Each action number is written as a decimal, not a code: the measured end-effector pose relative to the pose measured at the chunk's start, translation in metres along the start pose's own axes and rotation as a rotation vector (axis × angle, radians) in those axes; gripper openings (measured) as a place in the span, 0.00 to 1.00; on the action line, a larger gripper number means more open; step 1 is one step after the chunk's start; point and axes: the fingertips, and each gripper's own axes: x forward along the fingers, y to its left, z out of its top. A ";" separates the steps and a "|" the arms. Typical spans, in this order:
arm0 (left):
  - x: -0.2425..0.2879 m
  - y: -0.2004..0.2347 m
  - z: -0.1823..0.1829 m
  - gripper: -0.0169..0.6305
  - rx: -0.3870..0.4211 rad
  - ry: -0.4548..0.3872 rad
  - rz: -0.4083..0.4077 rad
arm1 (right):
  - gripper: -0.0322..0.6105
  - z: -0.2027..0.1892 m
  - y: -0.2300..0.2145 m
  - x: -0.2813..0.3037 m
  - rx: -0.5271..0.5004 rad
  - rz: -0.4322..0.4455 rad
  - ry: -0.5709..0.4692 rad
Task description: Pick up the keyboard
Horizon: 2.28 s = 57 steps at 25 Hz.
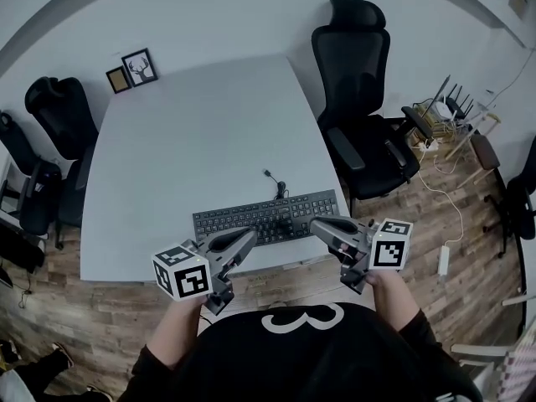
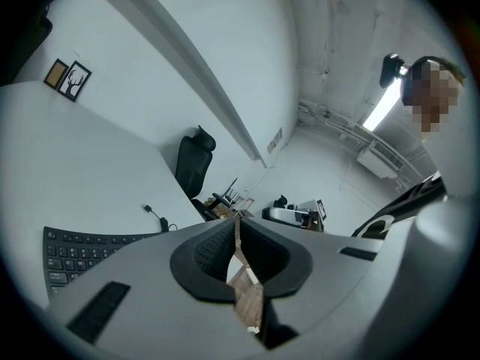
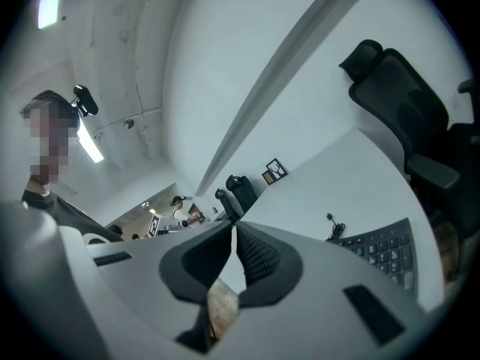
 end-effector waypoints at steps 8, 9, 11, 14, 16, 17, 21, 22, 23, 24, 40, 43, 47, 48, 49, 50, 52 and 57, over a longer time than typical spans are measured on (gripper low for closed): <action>-0.027 0.066 -0.018 0.21 -0.097 -0.021 0.122 | 0.07 -0.035 -0.059 -0.002 -0.011 -0.118 0.076; -0.033 0.075 -0.021 0.22 -0.113 -0.022 0.143 | 0.07 -0.038 -0.068 -0.005 0.002 -0.136 0.078; -0.043 0.092 -0.026 0.26 -0.155 -0.032 0.174 | 0.07 -0.045 -0.089 -0.012 0.017 -0.195 0.089; -0.058 0.116 -0.034 0.32 -0.212 -0.050 0.231 | 0.08 -0.050 -0.119 -0.025 0.035 -0.282 0.089; -0.069 0.136 -0.040 0.34 -0.239 -0.067 0.290 | 0.12 -0.053 -0.132 -0.033 0.041 -0.311 0.098; -0.075 0.146 -0.042 0.35 -0.253 -0.078 0.320 | 0.15 -0.056 -0.138 -0.035 0.038 -0.316 0.114; -0.093 0.182 -0.054 0.39 -0.292 -0.085 0.410 | 0.30 -0.061 -0.157 -0.041 0.015 -0.359 0.161; -0.095 0.188 -0.057 0.40 -0.298 -0.078 0.423 | 0.32 -0.061 -0.163 -0.042 0.017 -0.370 0.162; -0.096 0.192 -0.060 0.40 -0.304 -0.069 0.432 | 0.34 -0.061 -0.168 -0.044 0.021 -0.380 0.166; -0.096 0.195 -0.063 0.40 -0.309 -0.057 0.439 | 0.38 -0.061 -0.174 -0.045 0.025 -0.391 0.176; -0.095 0.241 -0.092 0.41 -0.364 0.074 0.468 | 0.44 -0.082 -0.232 -0.054 0.095 -0.495 0.268; -0.091 0.246 -0.094 0.41 -0.376 0.087 0.466 | 0.44 -0.084 -0.234 -0.052 0.105 -0.487 0.282; -0.087 0.249 -0.094 0.41 -0.387 0.098 0.458 | 0.44 -0.088 -0.234 -0.048 0.148 -0.469 0.284; -0.085 0.249 -0.093 0.41 -0.389 0.099 0.453 | 0.44 -0.089 -0.233 -0.047 0.158 -0.465 0.285; -0.083 0.249 -0.092 0.41 -0.391 0.100 0.447 | 0.44 -0.089 -0.233 -0.045 0.160 -0.463 0.289; -0.081 0.249 -0.092 0.41 -0.392 0.102 0.441 | 0.44 -0.090 -0.233 -0.044 0.156 -0.464 0.298; -0.075 0.247 -0.094 0.41 -0.393 0.118 0.434 | 0.44 -0.092 -0.234 -0.043 0.151 -0.471 0.318; -0.070 0.246 -0.104 0.35 -0.383 0.199 0.472 | 0.43 -0.098 -0.237 -0.041 0.144 -0.502 0.365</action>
